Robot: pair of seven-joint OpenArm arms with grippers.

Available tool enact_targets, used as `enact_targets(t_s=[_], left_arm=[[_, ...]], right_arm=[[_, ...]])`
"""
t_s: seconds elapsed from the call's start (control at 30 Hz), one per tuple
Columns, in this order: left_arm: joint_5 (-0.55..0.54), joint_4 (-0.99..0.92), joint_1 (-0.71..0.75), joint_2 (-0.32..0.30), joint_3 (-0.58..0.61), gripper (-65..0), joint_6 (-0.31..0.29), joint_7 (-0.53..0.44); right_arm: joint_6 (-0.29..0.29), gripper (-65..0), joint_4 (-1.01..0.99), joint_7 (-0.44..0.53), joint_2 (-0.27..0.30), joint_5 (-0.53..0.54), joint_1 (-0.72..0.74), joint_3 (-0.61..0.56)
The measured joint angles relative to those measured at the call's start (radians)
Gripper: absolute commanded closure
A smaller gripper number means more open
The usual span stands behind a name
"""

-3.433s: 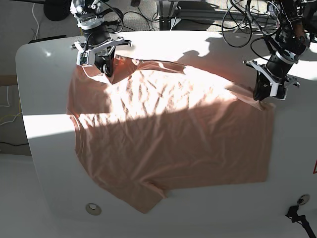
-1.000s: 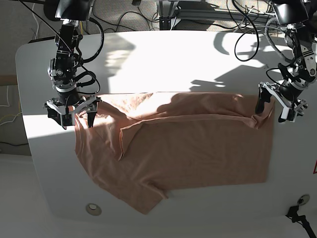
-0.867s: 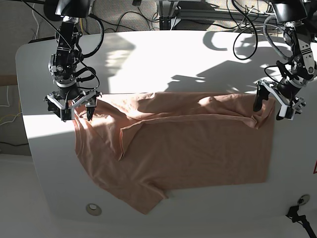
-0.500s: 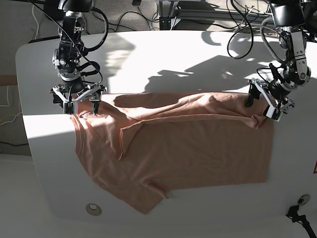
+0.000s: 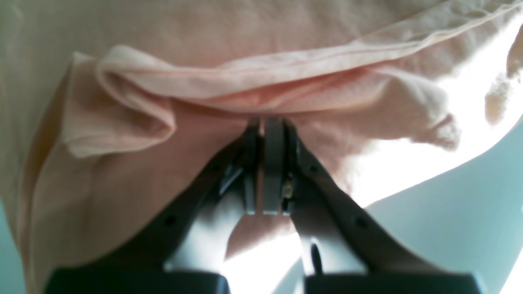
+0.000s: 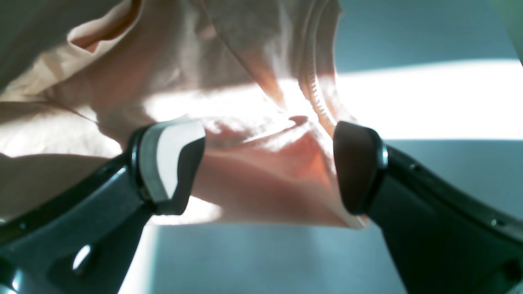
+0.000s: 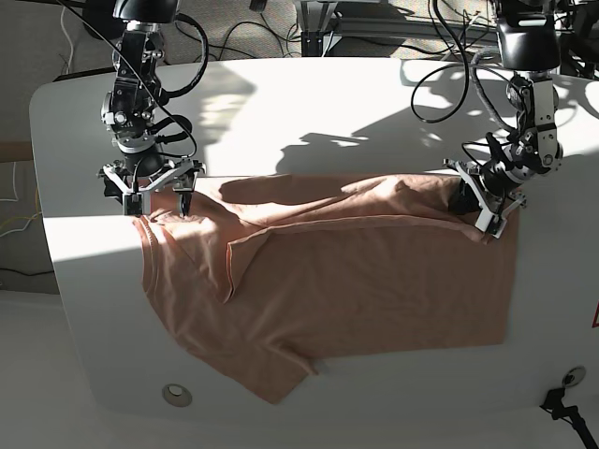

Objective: Fold the T-shirt properly
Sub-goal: 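Release the folded edge and raise both grippers back toward the collar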

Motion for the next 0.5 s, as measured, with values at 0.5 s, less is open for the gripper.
enact_targets(t_s=[0.5], left_arm=[[0.094, -0.359, -0.341, -0.007, 0.0, 0.0, 0.006, -0.097]], right_arm=[[0.0, -50.5, 0.0, 0.001, 0.0, 0.0, 0.0, 0.0]])
